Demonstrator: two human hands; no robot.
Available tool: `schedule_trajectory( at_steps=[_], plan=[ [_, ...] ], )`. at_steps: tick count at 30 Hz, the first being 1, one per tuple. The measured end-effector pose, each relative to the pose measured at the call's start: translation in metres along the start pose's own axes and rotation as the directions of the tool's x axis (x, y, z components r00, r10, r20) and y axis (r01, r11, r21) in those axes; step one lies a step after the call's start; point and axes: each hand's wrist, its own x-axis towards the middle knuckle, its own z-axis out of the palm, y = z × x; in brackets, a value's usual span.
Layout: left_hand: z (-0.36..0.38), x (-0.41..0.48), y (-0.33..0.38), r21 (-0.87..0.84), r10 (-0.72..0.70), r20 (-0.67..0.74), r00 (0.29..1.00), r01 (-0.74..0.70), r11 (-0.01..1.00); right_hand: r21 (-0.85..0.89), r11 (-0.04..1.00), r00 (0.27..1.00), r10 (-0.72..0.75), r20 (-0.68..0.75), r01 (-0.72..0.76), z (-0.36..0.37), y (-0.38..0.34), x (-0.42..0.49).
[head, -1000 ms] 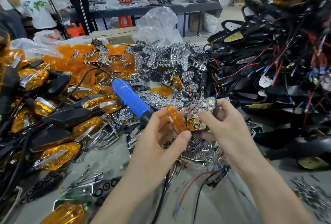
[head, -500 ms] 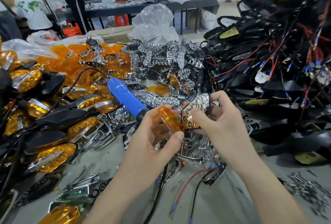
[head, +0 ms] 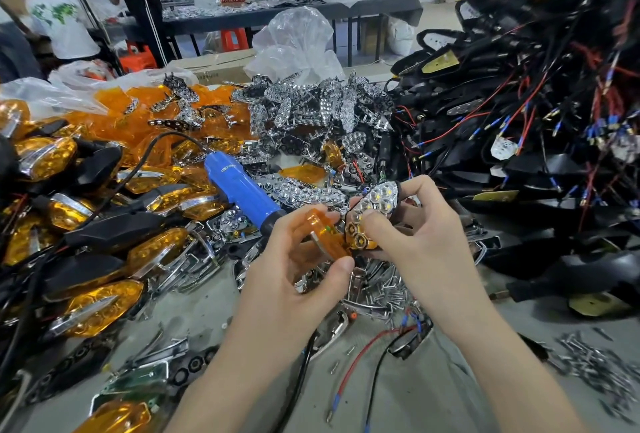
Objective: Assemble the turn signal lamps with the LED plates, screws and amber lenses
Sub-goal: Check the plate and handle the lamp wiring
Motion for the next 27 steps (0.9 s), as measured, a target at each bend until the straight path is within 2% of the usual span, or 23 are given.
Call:
schedule_trajectory(
  at_steps=[10, 14, 18, 27],
  plan=[
    [0.001, 0.006, -0.001, 0.212, -0.002, 0.038, 0.999, -0.006, 0.977, -0.060, 0.998, 0.998, -0.017, 0.056, 0.021, 0.001, 0.003, -0.001],
    [0.001, 0.007, -0.001, 0.207, 0.013, 0.058, 0.998, -0.025, 0.978, -0.035, 0.999, 0.998, 0.001, 0.062, 0.001, 0.000, 0.005, -0.001],
    [0.000, 0.008, -0.003, 0.182, 0.022, 0.061, 0.998, -0.033, 0.983, -0.038, 0.999, 0.991, -0.002, 0.133, 0.007, -0.004, 0.006, 0.000],
    [-0.001, 0.006, -0.012, 0.255, 0.077, 0.023, 0.997, -0.081, 0.964, 0.069, 0.998, 0.968, -0.025, 0.249, 0.008, -0.001, 0.003, 0.000]
  ],
)
